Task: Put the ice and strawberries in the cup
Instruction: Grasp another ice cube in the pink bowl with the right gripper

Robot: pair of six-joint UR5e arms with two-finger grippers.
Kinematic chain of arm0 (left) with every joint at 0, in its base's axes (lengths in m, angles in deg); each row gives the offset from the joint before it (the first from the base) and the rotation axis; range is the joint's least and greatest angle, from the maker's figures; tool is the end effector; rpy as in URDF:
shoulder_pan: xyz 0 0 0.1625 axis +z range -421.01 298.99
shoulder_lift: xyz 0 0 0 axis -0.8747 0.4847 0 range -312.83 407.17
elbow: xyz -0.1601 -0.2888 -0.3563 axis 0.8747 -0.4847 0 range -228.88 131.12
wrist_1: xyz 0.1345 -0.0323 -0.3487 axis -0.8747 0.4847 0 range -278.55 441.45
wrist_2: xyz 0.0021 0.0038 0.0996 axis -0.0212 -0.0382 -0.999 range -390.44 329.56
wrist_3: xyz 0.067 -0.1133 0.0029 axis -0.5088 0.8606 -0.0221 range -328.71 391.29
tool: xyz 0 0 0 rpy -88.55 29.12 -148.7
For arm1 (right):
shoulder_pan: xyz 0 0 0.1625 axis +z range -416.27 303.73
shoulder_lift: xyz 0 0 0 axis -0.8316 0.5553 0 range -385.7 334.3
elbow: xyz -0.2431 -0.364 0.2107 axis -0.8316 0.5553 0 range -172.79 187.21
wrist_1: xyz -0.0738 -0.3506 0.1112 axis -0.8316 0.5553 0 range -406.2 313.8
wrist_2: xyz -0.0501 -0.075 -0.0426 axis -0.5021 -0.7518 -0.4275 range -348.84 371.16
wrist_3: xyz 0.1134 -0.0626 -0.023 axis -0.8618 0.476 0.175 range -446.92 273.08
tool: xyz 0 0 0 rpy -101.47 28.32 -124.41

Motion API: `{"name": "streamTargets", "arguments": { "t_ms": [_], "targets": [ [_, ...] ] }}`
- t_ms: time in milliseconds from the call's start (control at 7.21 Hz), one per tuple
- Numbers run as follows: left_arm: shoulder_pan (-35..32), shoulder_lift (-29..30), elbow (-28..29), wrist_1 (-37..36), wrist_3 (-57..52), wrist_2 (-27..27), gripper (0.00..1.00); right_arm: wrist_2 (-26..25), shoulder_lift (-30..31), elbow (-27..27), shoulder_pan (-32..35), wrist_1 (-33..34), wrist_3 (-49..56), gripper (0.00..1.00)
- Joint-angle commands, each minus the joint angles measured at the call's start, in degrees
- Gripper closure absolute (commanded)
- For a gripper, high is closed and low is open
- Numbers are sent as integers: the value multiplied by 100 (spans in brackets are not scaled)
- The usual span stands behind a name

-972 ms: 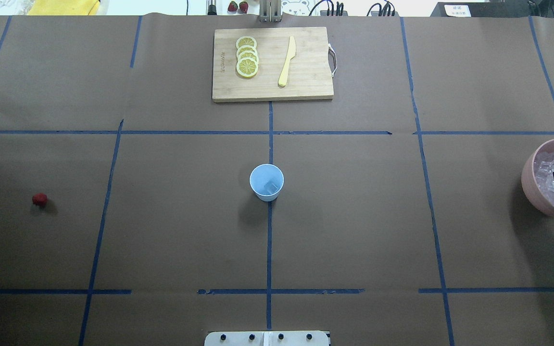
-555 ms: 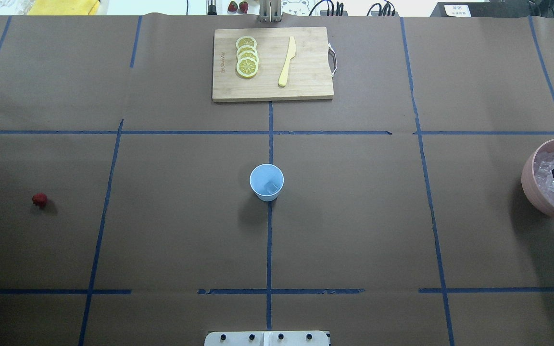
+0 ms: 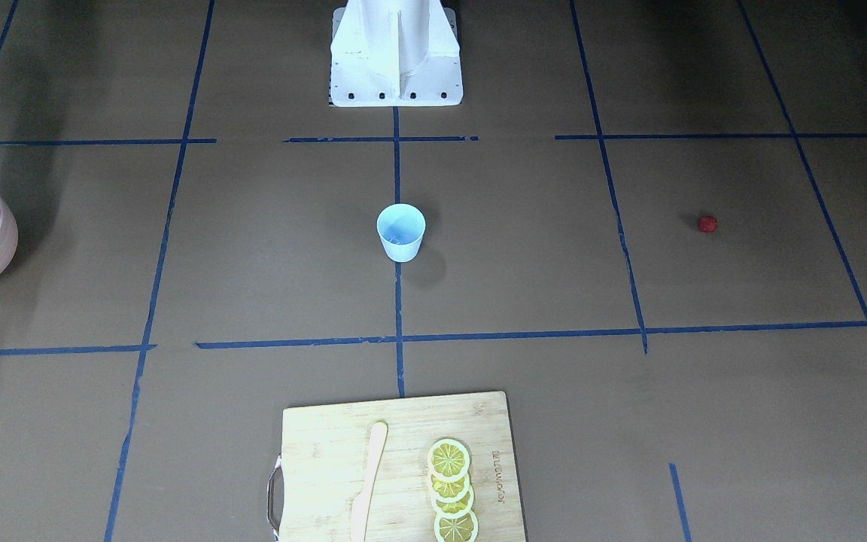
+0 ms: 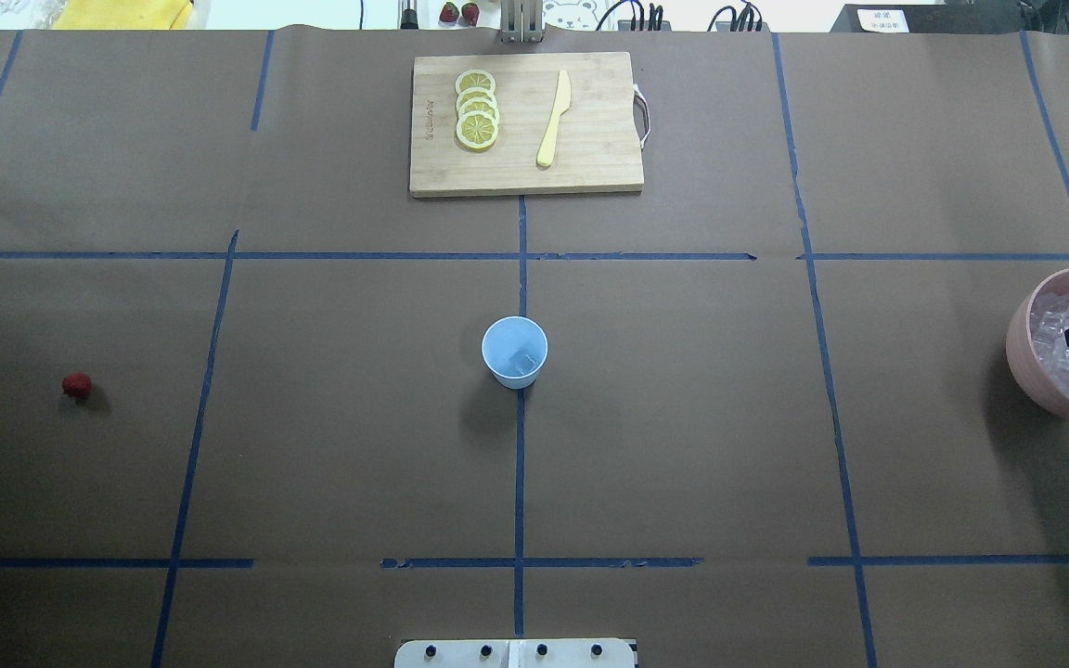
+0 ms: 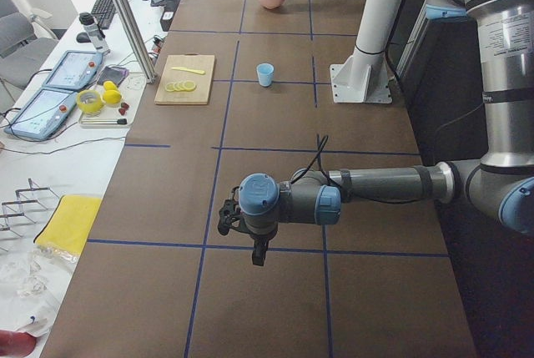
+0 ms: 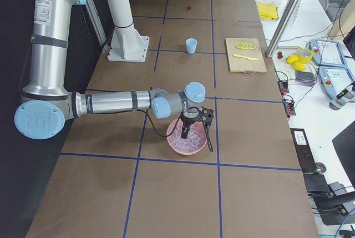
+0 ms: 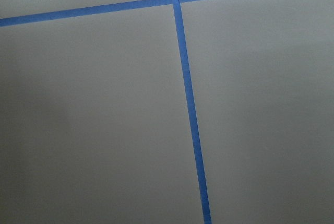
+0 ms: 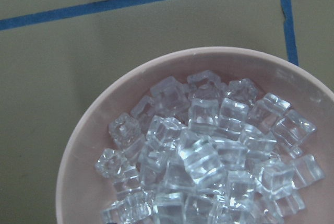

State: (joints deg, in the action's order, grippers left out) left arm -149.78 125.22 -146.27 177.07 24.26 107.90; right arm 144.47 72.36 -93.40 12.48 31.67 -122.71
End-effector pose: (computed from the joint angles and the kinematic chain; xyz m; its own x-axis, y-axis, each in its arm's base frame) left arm -0.0274 -0.3509 0.7513 0.6567 0.1502 -0.7391 -0.1025 0.9887 0.1098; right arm -0.1059 -0.3911 0.6953 0.7041 0.1817 0.6864 -0.0751 0.9803 -0.1825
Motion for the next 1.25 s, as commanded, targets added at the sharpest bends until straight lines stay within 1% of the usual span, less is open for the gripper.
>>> {"name": "streamTargets", "arguments": {
  "t_ms": [0, 278, 694, 972, 1110],
  "targets": [
    [0, -1, 1, 0, 0, 0, 0, -41, -6, 41, -80, 0, -7, 8],
    [0, -1, 1, 0, 0, 0, 0, -59, -6, 50, -168, 0, -16, 12],
    [0, -1, 1, 0, 0, 0, 0, -94, 2, 50, -177, 0, -16, 38],
    [0, -1, 1, 0, 0, 0, 0, -94, 2, 50, -177, 0, -16, 46],
    [0, -1, 1, 0, 0, 0, 0, -94, 2, 50, -177, 0, -16, 47]
  ]
}}
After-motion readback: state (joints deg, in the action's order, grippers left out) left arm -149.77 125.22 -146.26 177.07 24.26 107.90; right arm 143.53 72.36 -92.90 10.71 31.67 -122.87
